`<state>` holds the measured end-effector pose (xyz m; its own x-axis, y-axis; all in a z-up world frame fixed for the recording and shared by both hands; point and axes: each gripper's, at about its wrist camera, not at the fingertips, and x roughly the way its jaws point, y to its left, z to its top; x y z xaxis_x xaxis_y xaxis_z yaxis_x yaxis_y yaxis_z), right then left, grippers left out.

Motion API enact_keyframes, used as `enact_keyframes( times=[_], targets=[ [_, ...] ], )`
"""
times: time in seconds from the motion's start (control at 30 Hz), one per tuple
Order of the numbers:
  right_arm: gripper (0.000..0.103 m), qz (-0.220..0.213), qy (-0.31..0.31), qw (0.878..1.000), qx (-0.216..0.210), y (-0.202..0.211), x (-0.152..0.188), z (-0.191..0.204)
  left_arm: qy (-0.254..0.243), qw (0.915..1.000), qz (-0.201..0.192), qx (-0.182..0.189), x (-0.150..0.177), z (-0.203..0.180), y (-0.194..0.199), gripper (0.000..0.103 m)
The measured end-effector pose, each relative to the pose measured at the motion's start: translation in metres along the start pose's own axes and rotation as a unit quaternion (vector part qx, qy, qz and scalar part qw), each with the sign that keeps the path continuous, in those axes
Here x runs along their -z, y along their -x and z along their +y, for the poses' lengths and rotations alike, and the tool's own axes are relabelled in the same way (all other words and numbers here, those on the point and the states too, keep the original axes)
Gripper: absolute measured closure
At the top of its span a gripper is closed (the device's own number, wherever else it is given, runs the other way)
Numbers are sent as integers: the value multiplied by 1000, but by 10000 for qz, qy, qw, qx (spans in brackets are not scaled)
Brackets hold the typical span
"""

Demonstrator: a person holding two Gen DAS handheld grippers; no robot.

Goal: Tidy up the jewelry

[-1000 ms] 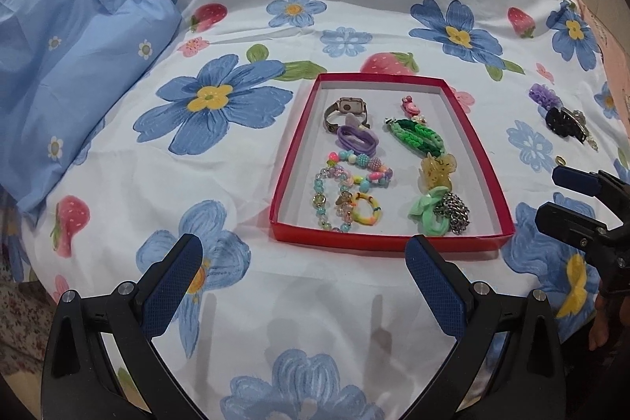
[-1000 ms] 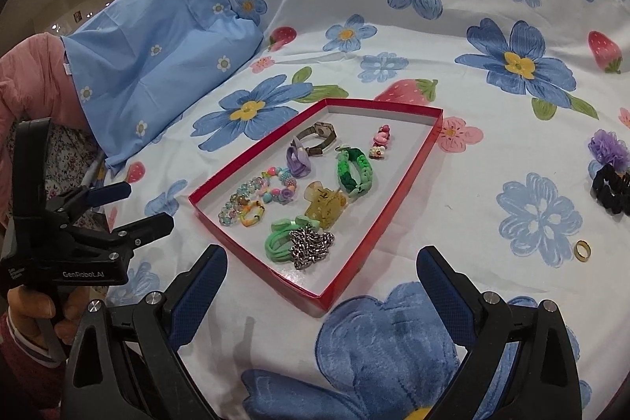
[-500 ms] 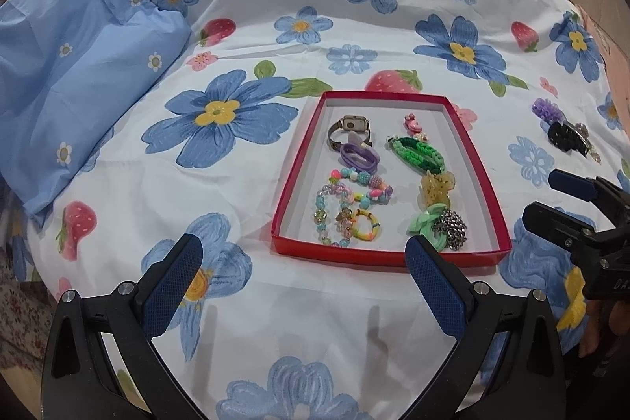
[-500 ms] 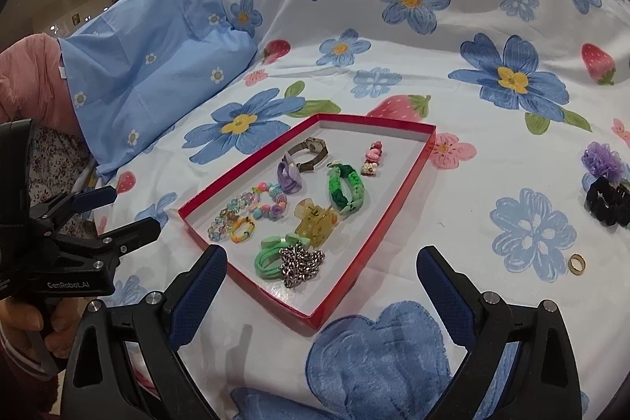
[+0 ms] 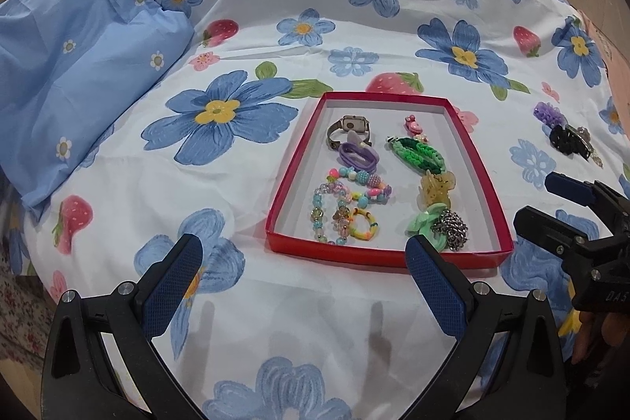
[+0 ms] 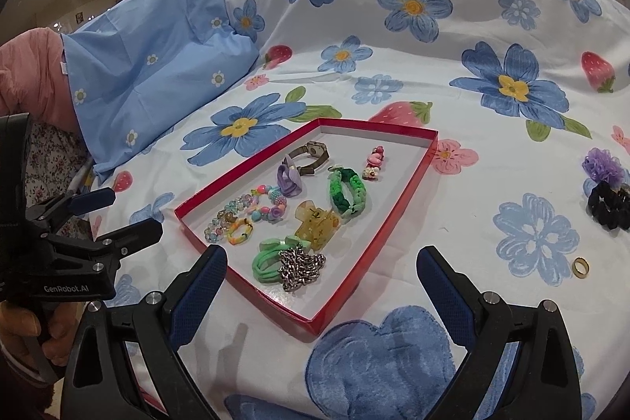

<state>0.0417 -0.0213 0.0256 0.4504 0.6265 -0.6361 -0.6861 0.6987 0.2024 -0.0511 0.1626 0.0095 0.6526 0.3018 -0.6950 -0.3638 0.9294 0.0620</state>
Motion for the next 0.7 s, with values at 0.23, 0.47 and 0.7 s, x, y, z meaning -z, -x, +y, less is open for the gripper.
enact_keyframes(
  times=[0.23,0.47,0.7],
  targets=[
    [5,39,-72,10000,-45,-1,1,-1,-13,10000,16,5,1,-1,0,0],
    [5,62,-80,9999,-72,0,2,0,-18,10000,27,26,2,-1,0,0],
    [5,91,-104,9999,-77,1,4,-1,-30,10000,34,26,3,-2,0,0]
  ],
)
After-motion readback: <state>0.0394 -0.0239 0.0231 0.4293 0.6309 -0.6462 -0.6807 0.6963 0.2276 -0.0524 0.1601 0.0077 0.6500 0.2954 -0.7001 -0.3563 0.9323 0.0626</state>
